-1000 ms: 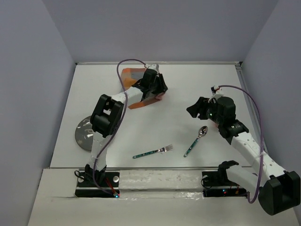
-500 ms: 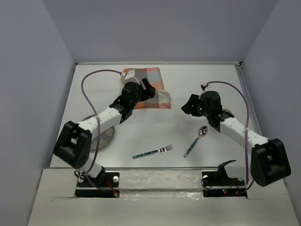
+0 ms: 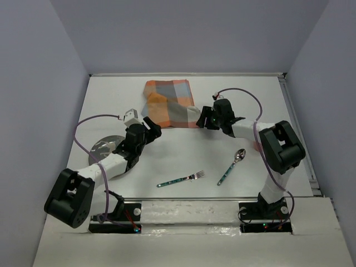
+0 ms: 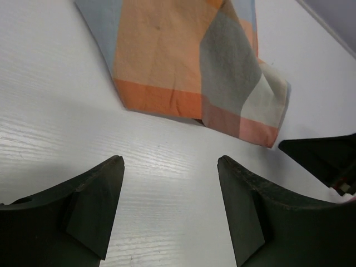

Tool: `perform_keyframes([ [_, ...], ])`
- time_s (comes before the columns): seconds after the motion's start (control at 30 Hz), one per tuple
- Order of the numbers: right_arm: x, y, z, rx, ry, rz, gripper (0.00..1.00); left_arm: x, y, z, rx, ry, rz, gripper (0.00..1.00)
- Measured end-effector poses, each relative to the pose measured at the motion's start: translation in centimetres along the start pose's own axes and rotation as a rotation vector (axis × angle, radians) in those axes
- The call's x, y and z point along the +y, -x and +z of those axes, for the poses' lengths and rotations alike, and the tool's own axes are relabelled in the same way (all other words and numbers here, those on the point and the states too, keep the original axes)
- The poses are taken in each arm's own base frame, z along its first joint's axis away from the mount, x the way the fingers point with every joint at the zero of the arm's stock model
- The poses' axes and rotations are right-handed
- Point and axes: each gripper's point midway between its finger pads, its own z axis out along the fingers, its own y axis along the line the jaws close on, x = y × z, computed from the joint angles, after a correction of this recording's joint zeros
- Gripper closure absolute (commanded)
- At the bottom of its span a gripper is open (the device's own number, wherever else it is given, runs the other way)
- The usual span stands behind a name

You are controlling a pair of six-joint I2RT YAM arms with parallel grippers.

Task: Set the dinner table for one person

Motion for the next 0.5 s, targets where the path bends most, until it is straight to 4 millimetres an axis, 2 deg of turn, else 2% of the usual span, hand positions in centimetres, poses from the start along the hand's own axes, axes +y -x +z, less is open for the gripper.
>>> perform_keyframes([
  [0.13, -0.7, 0.1, 1.5, 0.003, -0.029, -0.005, 0.39, -0.8, 0.9, -0.8, -0.033, -0.044, -0.022, 0.22],
  [0.23, -0.9, -0.3, 2.5, 0.018, -0.034, -0.005, 0.40, -0.5, 0.6, -0.9, -0.028, -0.042, -0.020, 0.22],
  [0.4, -0.2, 0.4, 4.0, 0.010, -0.001, -0.007, 0.48, -0.2, 0.2, -0.9, -0.019, -0.037, -0.014, 0.23],
  [0.47, 0.2, 0.4, 4.4, 0.015, 0.022, -0.008, 0.62, -0.2, 0.2, -0.9, -0.019, -0.038, -0.013, 0.23],
  [0.5, 0.6, 0.5, 4.7, 0.019, 0.039, -0.008, 0.73, -0.2, 0.2, -0.9, -0.020, -0.039, -0.013, 0.23],
])
